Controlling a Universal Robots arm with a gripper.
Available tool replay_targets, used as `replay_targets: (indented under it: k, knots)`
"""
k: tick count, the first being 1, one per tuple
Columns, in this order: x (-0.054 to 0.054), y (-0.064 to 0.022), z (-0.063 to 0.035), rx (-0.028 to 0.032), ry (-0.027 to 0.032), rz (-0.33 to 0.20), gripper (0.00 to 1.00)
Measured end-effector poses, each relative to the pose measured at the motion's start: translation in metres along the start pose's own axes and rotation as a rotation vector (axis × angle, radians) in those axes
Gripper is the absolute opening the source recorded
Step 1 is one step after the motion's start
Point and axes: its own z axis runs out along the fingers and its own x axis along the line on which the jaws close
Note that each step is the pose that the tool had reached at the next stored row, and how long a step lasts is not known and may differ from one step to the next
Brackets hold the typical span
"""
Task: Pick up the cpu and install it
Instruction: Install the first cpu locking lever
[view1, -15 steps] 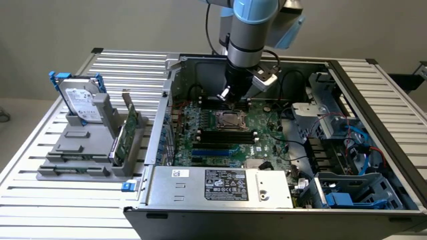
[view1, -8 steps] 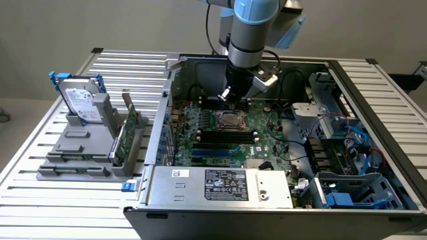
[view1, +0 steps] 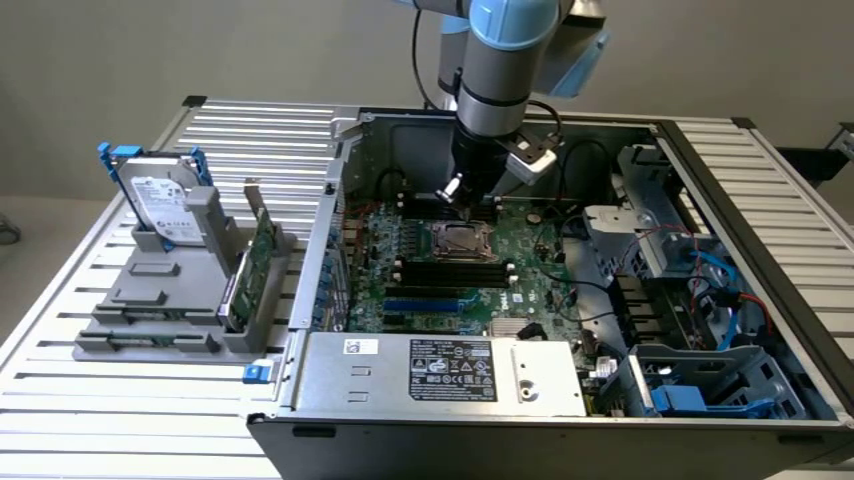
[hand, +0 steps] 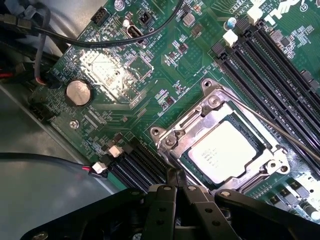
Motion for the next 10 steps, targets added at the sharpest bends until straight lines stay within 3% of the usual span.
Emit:
replay_targets:
  k: [7,10]
  knots:
    - [0.0001,0.0001,0.0001,-0.0002,-0.0012,0.0,0.11]
    - [0.0003,0.0001,0.0001,0.0015,-0.0056,0.0,0.11]
